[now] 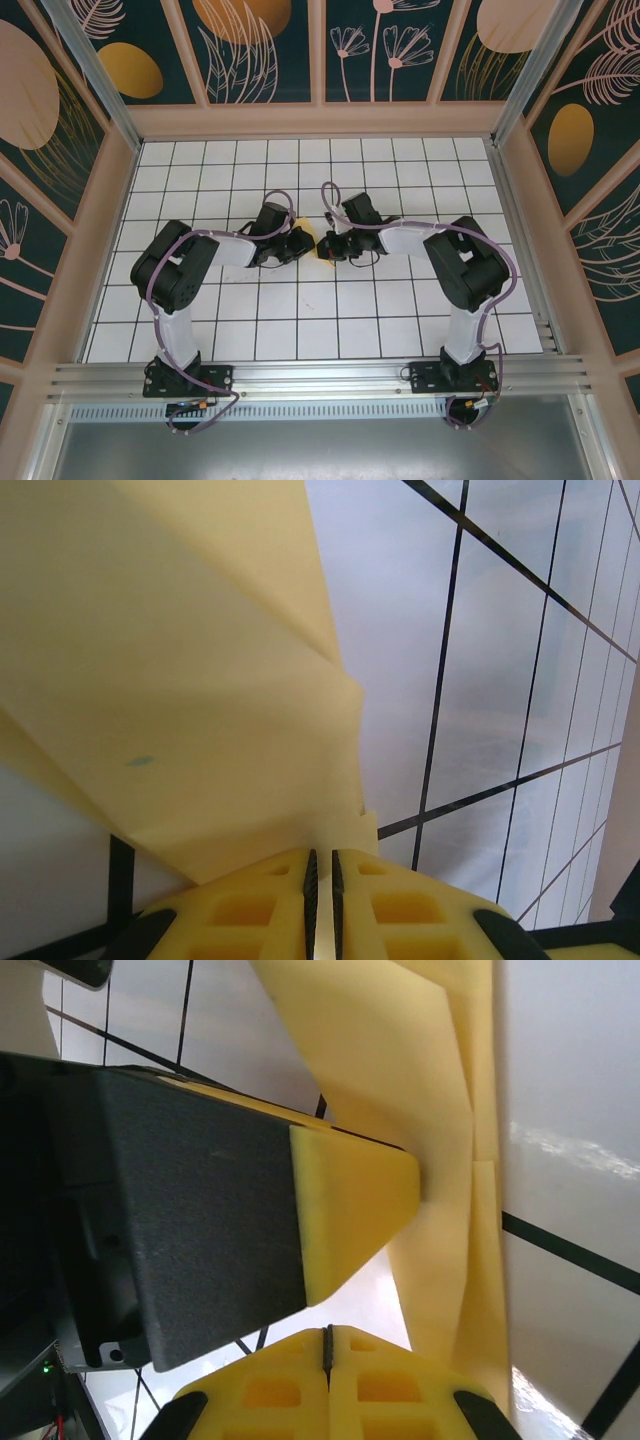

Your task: Fold a paper plane with a square sheet of paper (pick it up from the middle)

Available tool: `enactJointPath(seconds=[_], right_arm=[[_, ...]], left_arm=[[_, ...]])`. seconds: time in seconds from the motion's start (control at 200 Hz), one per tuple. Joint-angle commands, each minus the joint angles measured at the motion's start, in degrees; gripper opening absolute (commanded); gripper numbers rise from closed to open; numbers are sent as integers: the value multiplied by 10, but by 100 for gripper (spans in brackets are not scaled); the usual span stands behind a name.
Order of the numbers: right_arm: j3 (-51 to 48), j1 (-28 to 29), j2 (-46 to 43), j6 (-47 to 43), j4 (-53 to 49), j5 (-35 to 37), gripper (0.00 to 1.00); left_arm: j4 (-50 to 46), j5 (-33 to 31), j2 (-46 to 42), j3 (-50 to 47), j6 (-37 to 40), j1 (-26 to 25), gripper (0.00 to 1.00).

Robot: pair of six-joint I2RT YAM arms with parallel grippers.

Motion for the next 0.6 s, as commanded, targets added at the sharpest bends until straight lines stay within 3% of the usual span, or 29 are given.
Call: enactJointPath(seconds=[0.0,0.595], right_arm=[[15,2,11,-14,-29,17,3],[22,-1,36,-24,-83,54,3]], left_arm=[[-40,-57,31,-2,25,2,15],[-53,-68,33,1,29,2,15]])
